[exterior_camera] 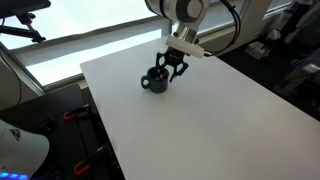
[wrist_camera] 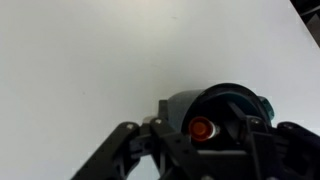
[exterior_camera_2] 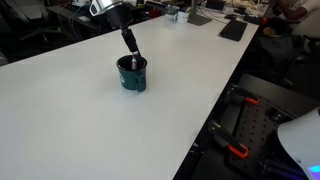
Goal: Put the marker on the table
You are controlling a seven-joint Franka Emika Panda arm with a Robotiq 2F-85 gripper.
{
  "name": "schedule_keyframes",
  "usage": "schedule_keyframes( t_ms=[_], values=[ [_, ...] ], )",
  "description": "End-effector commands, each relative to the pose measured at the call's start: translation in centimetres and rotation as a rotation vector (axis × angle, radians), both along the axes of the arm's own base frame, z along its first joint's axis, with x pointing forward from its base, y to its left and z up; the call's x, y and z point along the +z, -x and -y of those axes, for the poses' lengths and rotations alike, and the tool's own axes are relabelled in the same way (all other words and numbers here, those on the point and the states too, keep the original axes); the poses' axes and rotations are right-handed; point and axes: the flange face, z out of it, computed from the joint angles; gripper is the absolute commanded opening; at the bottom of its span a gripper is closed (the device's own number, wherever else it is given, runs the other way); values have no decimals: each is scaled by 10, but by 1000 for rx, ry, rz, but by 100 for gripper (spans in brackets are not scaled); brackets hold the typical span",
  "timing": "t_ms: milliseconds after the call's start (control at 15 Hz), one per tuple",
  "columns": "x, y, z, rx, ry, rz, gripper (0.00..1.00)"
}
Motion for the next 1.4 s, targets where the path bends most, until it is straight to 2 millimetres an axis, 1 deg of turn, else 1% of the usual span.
schedule_keyframes(
  t_ms=[0,67,133,467,600,667,733,800,867,933,1067,1133,1333],
  values=[
    [6,-3,2,-5,5,17,91],
    [9,-4,1,-6,8,29,97],
    [11,-5,1,-2,8,40,100],
    [25,-13,-7,5,10,93,100],
    [27,-14,-11,13,9,95,97],
    [27,-14,-12,12,6,92,97],
    [27,-14,-13,17,0,92,85],
    [27,-14,-14,13,-1,87,69],
    [26,-13,-15,10,3,83,63],
    [26,-13,-16,5,5,79,87],
    [26,-12,-16,-3,8,79,93],
    [26,-12,-16,-10,12,78,99],
    [26,-9,-14,-47,18,55,100]
  ],
)
